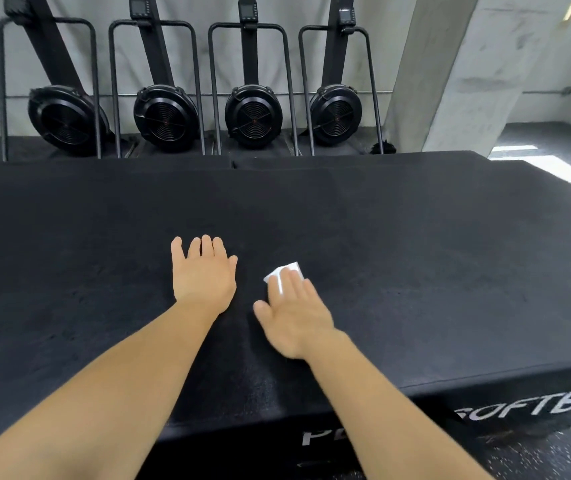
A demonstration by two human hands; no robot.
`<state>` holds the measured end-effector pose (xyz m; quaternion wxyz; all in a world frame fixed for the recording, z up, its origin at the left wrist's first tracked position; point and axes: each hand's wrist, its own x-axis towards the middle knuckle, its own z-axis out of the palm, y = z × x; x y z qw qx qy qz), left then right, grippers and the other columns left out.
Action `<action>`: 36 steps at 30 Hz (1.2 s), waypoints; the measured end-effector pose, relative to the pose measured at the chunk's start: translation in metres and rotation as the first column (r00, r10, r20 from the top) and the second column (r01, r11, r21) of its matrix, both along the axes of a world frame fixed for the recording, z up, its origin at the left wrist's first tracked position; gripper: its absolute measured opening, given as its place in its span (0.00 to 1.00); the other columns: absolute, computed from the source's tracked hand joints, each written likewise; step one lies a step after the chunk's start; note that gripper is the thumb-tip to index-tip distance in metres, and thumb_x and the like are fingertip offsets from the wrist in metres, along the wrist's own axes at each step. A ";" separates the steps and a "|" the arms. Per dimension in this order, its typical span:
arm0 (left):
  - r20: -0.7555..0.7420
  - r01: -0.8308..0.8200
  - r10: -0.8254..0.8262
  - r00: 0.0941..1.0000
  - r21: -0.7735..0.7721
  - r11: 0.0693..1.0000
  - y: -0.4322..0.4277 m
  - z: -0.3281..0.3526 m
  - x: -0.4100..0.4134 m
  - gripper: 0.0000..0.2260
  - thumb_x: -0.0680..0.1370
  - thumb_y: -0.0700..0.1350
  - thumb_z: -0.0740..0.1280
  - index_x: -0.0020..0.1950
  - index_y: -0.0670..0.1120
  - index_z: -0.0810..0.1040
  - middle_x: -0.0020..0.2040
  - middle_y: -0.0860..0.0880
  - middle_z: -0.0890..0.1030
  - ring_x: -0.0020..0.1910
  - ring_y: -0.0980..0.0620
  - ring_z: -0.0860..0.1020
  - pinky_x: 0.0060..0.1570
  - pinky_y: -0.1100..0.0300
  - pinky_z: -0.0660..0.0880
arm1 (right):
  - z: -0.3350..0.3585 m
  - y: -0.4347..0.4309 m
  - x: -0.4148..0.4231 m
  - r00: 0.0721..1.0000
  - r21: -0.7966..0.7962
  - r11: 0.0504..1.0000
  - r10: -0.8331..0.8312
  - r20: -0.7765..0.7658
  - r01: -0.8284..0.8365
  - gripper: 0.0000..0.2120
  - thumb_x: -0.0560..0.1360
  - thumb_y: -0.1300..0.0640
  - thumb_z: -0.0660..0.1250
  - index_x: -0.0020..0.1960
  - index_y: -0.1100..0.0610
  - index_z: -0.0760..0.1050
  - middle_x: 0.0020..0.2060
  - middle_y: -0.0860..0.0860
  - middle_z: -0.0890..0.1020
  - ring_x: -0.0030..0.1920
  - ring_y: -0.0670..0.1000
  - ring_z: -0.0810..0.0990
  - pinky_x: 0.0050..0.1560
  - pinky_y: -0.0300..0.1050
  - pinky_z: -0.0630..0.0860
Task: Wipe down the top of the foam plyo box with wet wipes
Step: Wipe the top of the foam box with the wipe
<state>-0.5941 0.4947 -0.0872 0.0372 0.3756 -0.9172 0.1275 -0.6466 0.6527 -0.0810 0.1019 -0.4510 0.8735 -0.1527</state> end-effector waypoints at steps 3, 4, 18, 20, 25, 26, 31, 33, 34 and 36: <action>-0.034 -0.003 0.002 0.999 -0.018 1.000 0.003 0.004 0.006 0.24 0.83 0.53 0.42 0.75 0.44 0.58 0.69 0.49 0.69 0.72 0.49 0.63 0.73 0.42 0.49 | -0.002 -0.008 0.023 0.994 0.077 0.991 0.111 -0.024 -0.108 0.28 0.84 0.44 0.47 0.79 0.56 0.51 0.76 0.53 0.55 0.76 0.52 0.50 0.78 0.50 0.46; -0.039 -0.008 0.007 0.999 -0.020 1.000 0.003 0.006 0.010 0.24 0.83 0.53 0.42 0.75 0.44 0.59 0.68 0.49 0.70 0.71 0.49 0.64 0.72 0.42 0.50 | -0.003 -0.008 0.025 0.990 0.114 0.984 0.141 -0.020 -0.138 0.28 0.84 0.44 0.46 0.80 0.56 0.48 0.78 0.54 0.50 0.78 0.52 0.45 0.78 0.50 0.42; 0.019 0.126 -0.125 0.992 -0.029 0.992 0.058 0.005 0.026 0.23 0.80 0.54 0.38 0.56 0.48 0.69 0.51 0.52 0.73 0.58 0.48 0.70 0.59 0.49 0.60 | 0.009 0.065 -0.097 0.985 0.125 0.978 -0.170 0.019 0.166 0.22 0.83 0.48 0.48 0.77 0.51 0.58 0.74 0.48 0.59 0.66 0.51 0.61 0.73 0.47 0.54; 0.021 0.102 -0.101 0.995 -0.034 0.994 0.060 0.002 0.027 0.21 0.82 0.56 0.40 0.53 0.48 0.69 0.48 0.53 0.73 0.55 0.48 0.72 0.58 0.50 0.60 | 0.009 0.065 -0.099 0.981 0.133 0.974 -0.189 0.030 0.184 0.23 0.84 0.48 0.47 0.77 0.52 0.56 0.74 0.49 0.58 0.69 0.52 0.60 0.74 0.47 0.53; -0.006 0.054 -0.054 0.999 -0.036 0.998 0.065 -0.008 0.031 0.20 0.83 0.55 0.42 0.54 0.47 0.70 0.49 0.52 0.73 0.54 0.48 0.73 0.60 0.49 0.60 | 0.002 0.056 -0.067 0.982 0.084 0.980 -0.185 0.042 0.182 0.24 0.82 0.46 0.49 0.77 0.53 0.57 0.71 0.50 0.60 0.68 0.54 0.61 0.74 0.48 0.56; -0.003 0.047 -0.047 0.999 -0.034 0.998 0.065 -0.009 0.030 0.20 0.83 0.55 0.42 0.54 0.47 0.70 0.50 0.52 0.73 0.54 0.48 0.73 0.60 0.49 0.60 | 0.001 0.054 -0.055 0.986 0.058 0.985 -0.162 0.047 0.160 0.24 0.82 0.45 0.50 0.75 0.52 0.58 0.70 0.49 0.61 0.67 0.53 0.61 0.74 0.49 0.57; 0.007 0.035 -0.035 0.999 -0.044 0.998 0.068 -0.009 0.028 0.20 0.83 0.55 0.42 0.56 0.47 0.70 0.51 0.52 0.74 0.54 0.49 0.73 0.59 0.50 0.60 | -0.003 0.043 0.012 1.000 0.018 1.000 0.016 -0.009 -0.016 0.25 0.82 0.44 0.49 0.75 0.54 0.58 0.71 0.50 0.60 0.69 0.52 0.58 0.74 0.47 0.53; 0.014 0.030 -0.030 0.999 -0.039 0.999 0.068 -0.008 0.029 0.19 0.83 0.54 0.43 0.57 0.47 0.70 0.50 0.52 0.73 0.54 0.50 0.72 0.58 0.51 0.60 | -0.005 0.037 0.028 0.996 0.106 0.990 0.091 -0.021 -0.088 0.28 0.84 0.44 0.46 0.79 0.56 0.52 0.78 0.54 0.52 0.77 0.52 0.48 0.78 0.49 0.45; 0.016 0.031 -0.031 0.999 -0.032 0.999 0.068 -0.008 0.029 0.18 0.83 0.54 0.44 0.57 0.48 0.70 0.50 0.52 0.72 0.54 0.50 0.72 0.57 0.51 0.60 | -0.004 0.036 0.031 0.993 0.145 0.983 0.117 -0.007 -0.114 0.29 0.84 0.44 0.44 0.81 0.57 0.48 0.80 0.55 0.47 0.79 0.52 0.42 0.78 0.50 0.41; 0.020 0.040 -0.040 0.999 -0.025 0.999 0.067 -0.007 0.031 0.17 0.82 0.53 0.45 0.57 0.48 0.70 0.49 0.52 0.70 0.54 0.50 0.72 0.56 0.50 0.60 | -0.002 0.037 0.028 0.988 0.161 0.975 0.156 0.002 -0.155 0.28 0.85 0.45 0.43 0.81 0.56 0.46 0.80 0.53 0.45 0.79 0.50 0.40 0.78 0.50 0.39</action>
